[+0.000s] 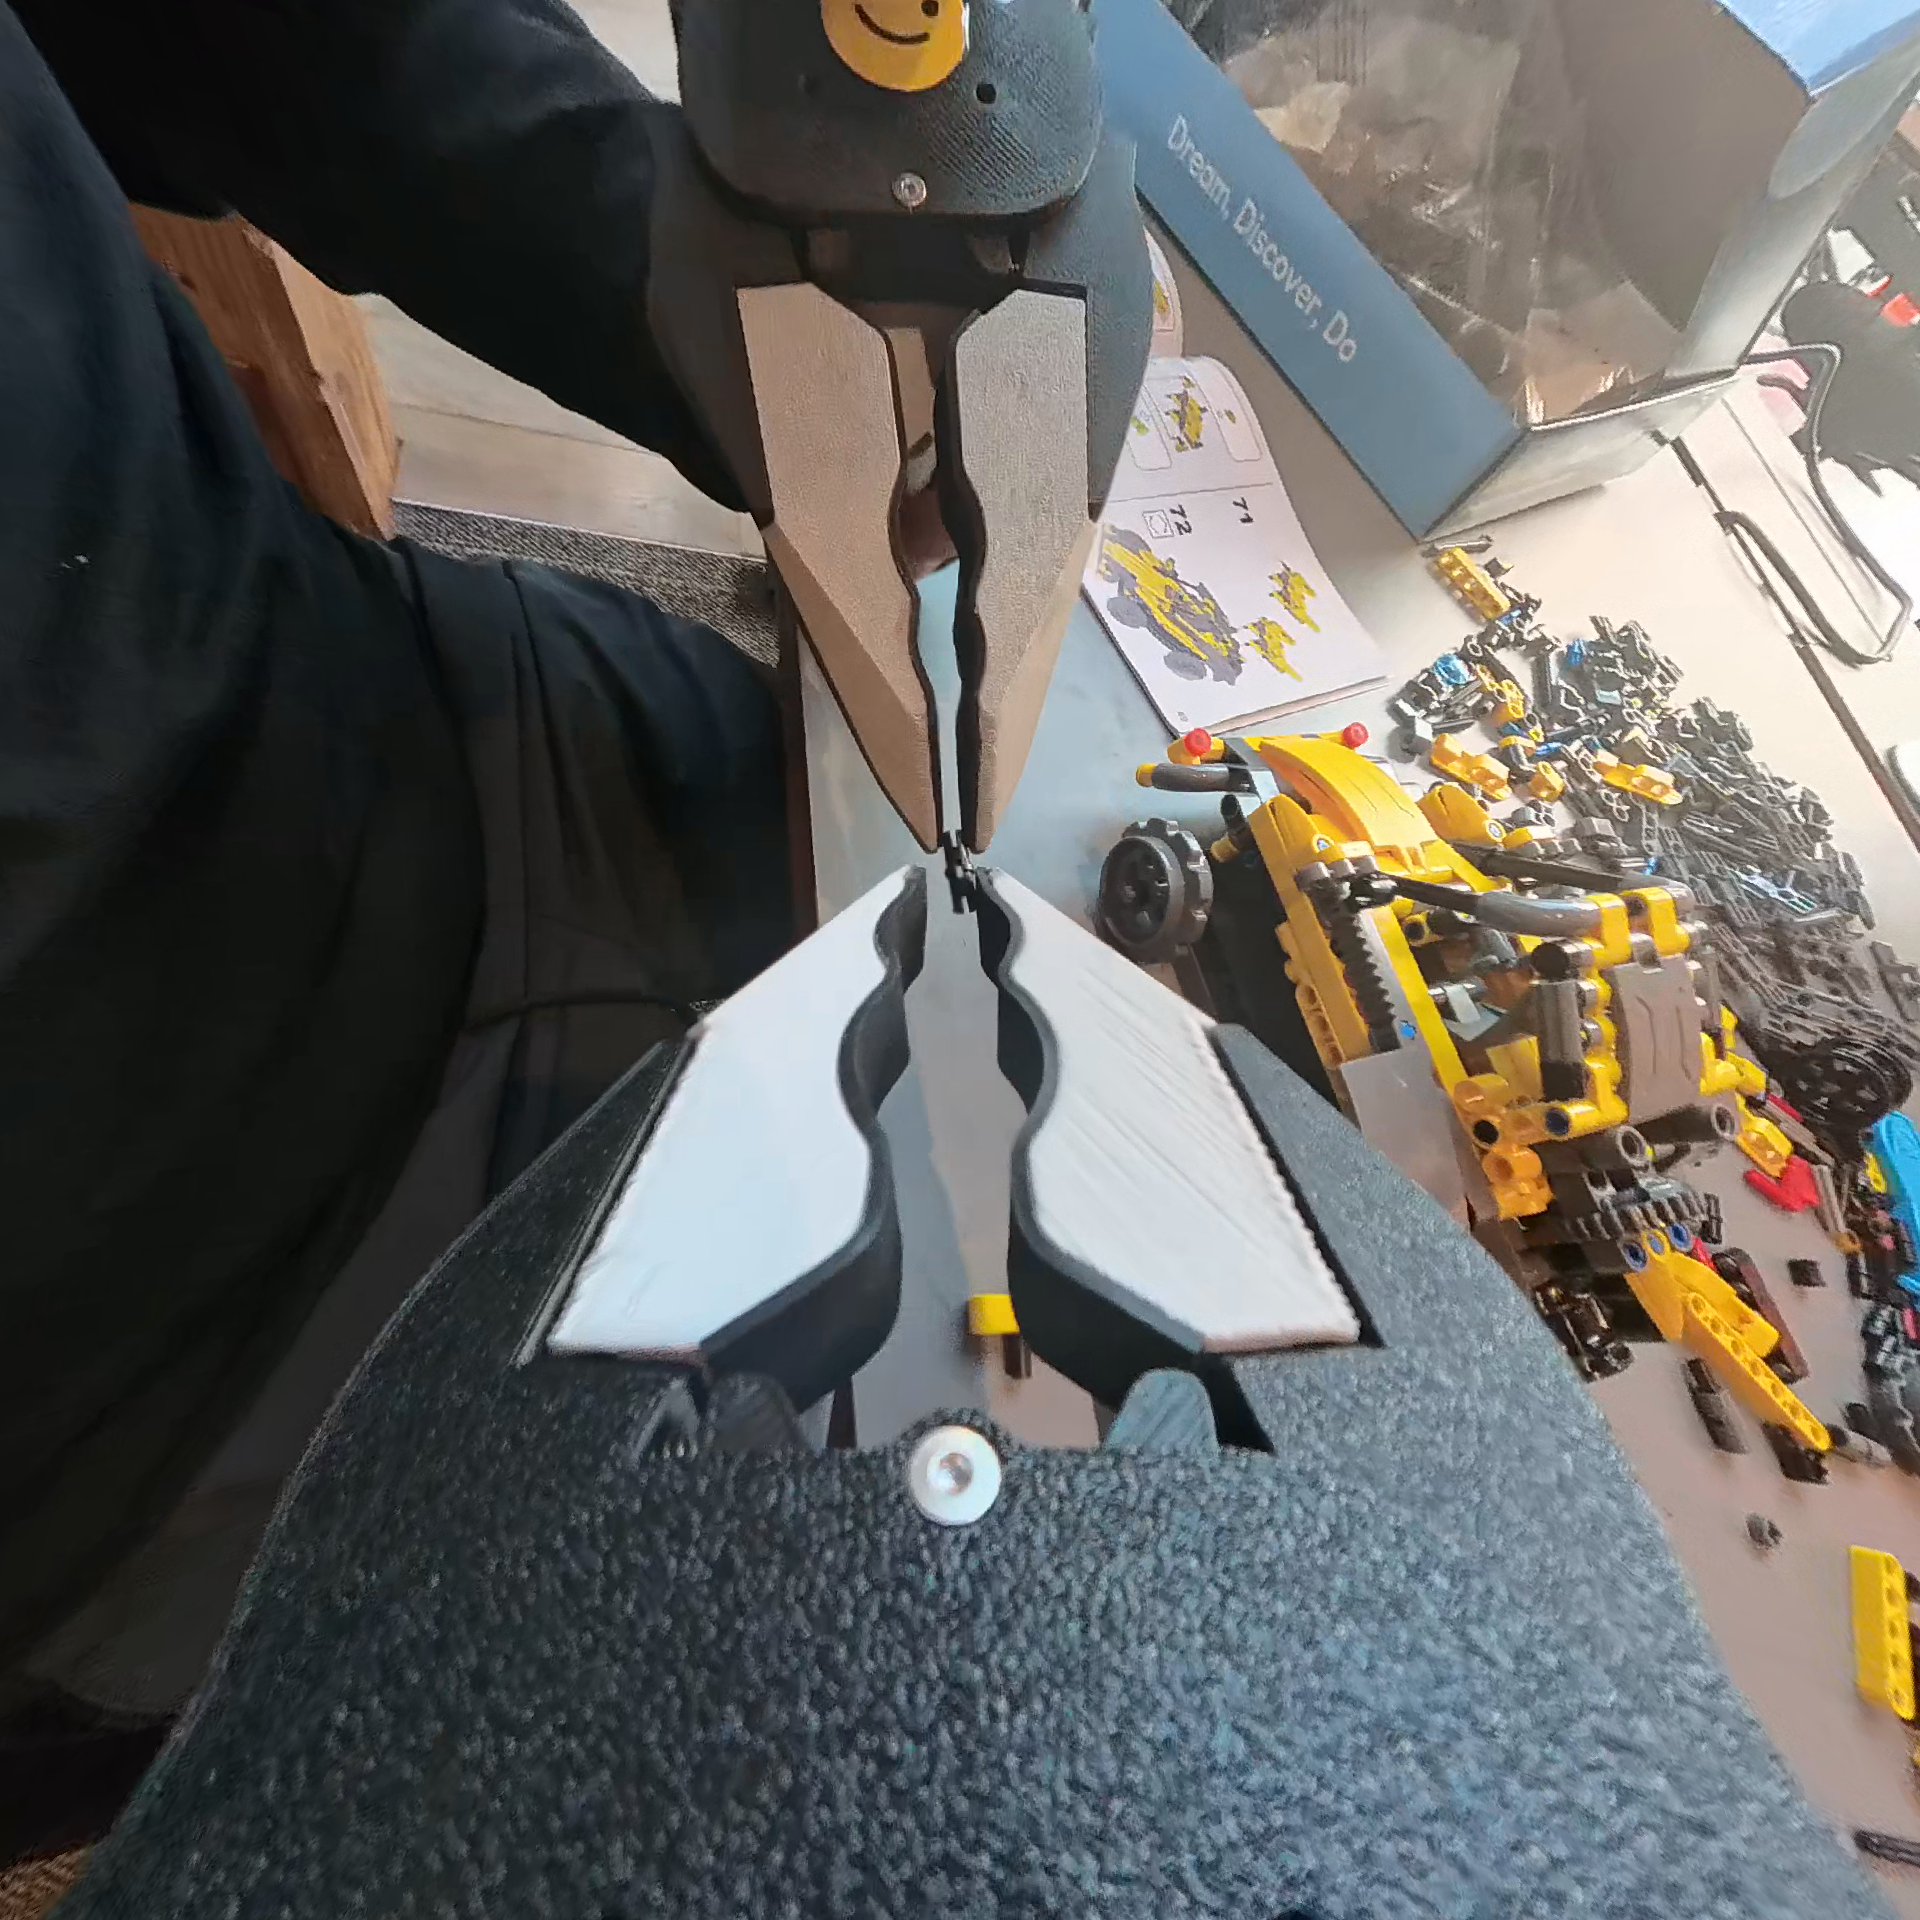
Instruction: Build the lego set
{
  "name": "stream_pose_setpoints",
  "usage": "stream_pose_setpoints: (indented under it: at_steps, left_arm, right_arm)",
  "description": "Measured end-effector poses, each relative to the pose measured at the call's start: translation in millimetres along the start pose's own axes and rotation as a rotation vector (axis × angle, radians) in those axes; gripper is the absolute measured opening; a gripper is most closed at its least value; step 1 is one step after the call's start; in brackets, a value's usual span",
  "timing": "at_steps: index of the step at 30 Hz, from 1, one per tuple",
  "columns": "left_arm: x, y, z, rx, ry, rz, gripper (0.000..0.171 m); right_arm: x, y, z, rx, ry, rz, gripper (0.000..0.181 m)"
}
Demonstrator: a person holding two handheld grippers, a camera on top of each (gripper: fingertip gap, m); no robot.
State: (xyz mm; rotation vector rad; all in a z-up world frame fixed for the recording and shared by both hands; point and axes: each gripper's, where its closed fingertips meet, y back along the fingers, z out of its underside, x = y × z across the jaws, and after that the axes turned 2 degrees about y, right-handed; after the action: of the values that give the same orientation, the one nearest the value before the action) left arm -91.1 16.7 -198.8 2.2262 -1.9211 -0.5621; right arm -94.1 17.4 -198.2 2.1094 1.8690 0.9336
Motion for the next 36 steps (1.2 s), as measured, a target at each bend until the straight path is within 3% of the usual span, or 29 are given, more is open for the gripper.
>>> stream_pose_setpoints:
  at_steps: [12, 18, 21, 25, 32, 36]
  left_arm:
    - [6.8, -3.9, -4.8, 0.016, 0.053, 0.057, 0.001]
    - [-2.0, -35.3, 4.8, -0.116, 0.206, 0.077, 0.037]
    - [-3.9, -60.0, 9.8, -0.2, 0.233, 0.09, 0.036]
    - [-3.8, -85.2, 17.8, -0.297, 0.203, 0.111, 0.036]
    - [-7.9, -101.3, 28.3, -0.408, 0.135, 0.094, 0.035]
    - [-5.1, -106.4, 26.9, -0.409, 0.119, 0.122, 0.022]
  right_arm:
    - [-3.9, 8.1, 4.7, -0.028, -0.01, 0.01, 0.005]
    - [9.3, 41.9, 75.5, -0.186, -0.24, 0.12, 0.004]
    - [11.1, 56.3, 98.1, -0.224, -0.306, 0.153, 0.004]
    - [7.5, 56.5, 99.4, -0.223, -0.295, 0.147, 0.004]
    - [1.8, 47.2, 106.8, -0.276, -0.255, 0.101, 0.004]
    - [1.9, 46.7, 105.9, -0.275, -0.246, 0.091, 0.004]
